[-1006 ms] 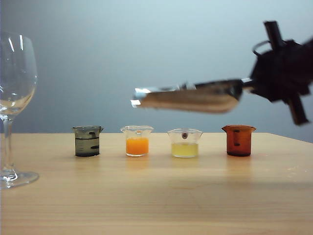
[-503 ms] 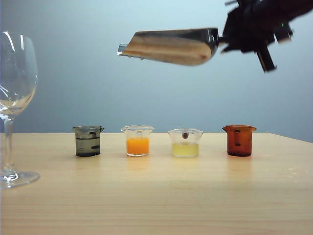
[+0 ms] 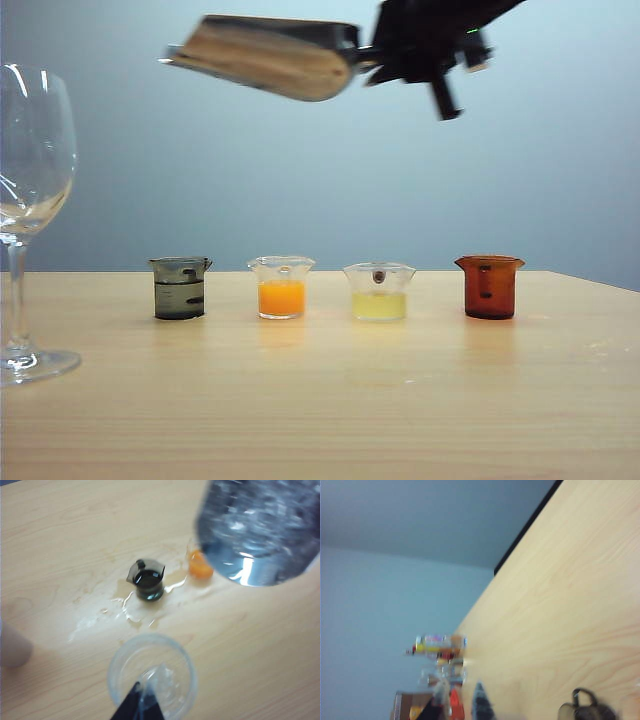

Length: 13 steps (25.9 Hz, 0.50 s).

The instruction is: Pick up the ice scoop on the desk filled with ice cubes, pour the ice into the goblet, and finally put the scoop back on the table.

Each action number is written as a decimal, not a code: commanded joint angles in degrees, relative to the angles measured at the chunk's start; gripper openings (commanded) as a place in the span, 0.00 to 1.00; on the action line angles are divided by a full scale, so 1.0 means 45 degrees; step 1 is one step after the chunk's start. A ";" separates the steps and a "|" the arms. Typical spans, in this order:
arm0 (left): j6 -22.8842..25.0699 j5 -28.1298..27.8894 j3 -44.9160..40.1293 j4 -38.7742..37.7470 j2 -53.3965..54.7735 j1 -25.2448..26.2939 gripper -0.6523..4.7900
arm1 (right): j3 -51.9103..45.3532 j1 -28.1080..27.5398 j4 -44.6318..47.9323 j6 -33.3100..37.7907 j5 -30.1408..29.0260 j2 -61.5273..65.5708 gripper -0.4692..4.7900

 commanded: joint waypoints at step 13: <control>0.0491 -0.0491 0.0073 -0.1452 -0.0840 0.0622 0.11 | 0.3861 0.1948 -0.0170 0.0155 -0.0466 0.2846 0.08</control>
